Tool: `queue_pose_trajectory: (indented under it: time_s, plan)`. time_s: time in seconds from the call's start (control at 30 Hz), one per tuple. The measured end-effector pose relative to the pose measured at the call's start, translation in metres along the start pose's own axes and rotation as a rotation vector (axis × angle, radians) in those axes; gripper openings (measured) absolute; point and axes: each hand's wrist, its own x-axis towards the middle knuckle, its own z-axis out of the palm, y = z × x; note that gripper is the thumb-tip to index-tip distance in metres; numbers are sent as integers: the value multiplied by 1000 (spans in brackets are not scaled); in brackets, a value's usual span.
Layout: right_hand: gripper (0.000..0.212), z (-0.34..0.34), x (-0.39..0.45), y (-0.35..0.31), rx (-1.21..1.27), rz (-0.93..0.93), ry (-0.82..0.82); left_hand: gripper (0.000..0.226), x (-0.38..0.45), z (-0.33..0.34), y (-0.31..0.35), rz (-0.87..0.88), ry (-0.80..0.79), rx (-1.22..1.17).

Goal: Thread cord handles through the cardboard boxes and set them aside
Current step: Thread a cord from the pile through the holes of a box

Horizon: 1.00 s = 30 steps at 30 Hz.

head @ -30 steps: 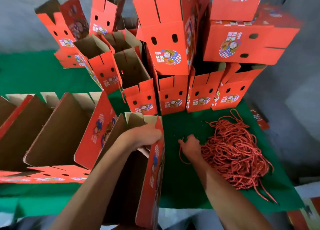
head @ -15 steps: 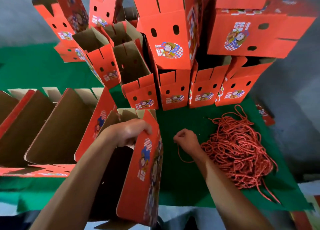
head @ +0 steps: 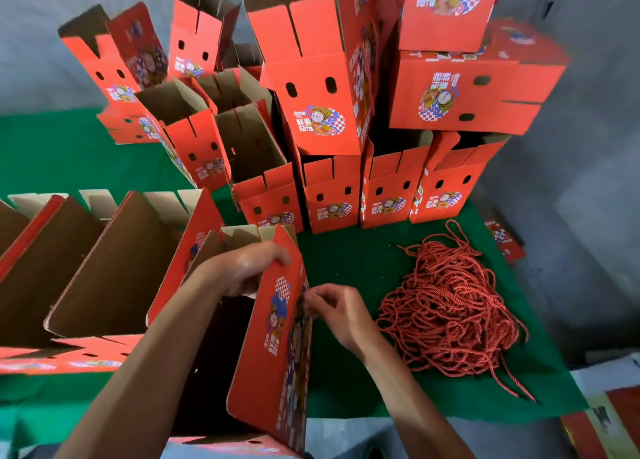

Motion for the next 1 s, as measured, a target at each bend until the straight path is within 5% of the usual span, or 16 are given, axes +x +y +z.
queue_pose_trajectory:
  time_s: [0.2, 0.4, 0.6, 0.8, 0.87, 0.97, 1.0]
  plan:
    - [23, 16, 0, 6, 110, -30, 151, 33, -9, 11, 1, 17, -11, 17]
    - [21, 27, -11, 20, 243, -9, 144, 92, -9, 11, -10, 26, -92, -131]
    - [19, 13, -8, 23, 68, -91, 150, 15, -3, 33, -35, 202, 123, 359]
    - [25, -7, -8, 24, 116, -23, 26, 22, -8, 44, -51, 268, 115, 333]
    - [21, -18, 1, 37, -115, -29, 111, 28, -12, 42, -51, 236, 115, 327]
    - [28, -52, 16, 69, -1110, 43, 279, 29, -14, 40, -52, 182, 186, 346]
    - [36, -63, 16, 80, -1259, 116, 278, 30, -14, 40, -52, 170, 227, 344]
